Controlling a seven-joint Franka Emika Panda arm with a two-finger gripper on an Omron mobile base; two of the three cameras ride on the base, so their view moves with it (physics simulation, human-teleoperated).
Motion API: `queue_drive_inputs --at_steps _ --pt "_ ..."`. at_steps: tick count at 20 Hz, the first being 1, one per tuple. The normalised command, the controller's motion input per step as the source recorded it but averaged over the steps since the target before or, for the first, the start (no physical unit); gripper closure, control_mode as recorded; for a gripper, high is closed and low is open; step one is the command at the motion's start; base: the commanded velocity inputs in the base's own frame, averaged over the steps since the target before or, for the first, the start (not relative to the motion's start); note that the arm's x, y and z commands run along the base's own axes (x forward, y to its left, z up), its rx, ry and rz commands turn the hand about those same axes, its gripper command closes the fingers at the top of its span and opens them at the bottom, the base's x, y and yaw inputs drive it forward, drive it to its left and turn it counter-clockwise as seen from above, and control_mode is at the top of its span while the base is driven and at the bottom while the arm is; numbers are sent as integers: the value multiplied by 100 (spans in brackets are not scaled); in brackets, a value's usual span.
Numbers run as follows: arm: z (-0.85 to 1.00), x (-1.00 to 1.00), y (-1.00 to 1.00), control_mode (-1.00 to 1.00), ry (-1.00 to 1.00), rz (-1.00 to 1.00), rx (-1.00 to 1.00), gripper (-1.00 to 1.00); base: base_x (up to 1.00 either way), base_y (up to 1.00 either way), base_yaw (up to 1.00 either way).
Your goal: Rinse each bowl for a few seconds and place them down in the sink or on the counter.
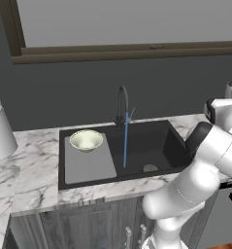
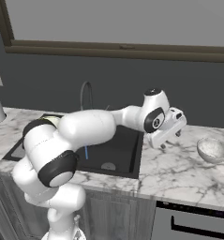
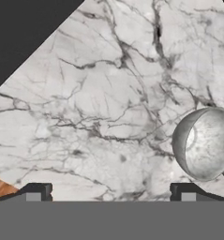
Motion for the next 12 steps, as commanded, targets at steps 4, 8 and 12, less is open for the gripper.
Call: queue_drive_inputs --at_steps 4,8,12 --pt "-9 6 -16 -100 -2 0 0 -100 0 0 0" --pt "-10 8 -15 -100 -1 0 0 -100 0 0 0" --pt "-6 7 -13 -100 -1 0 0 -100 0 0 0"
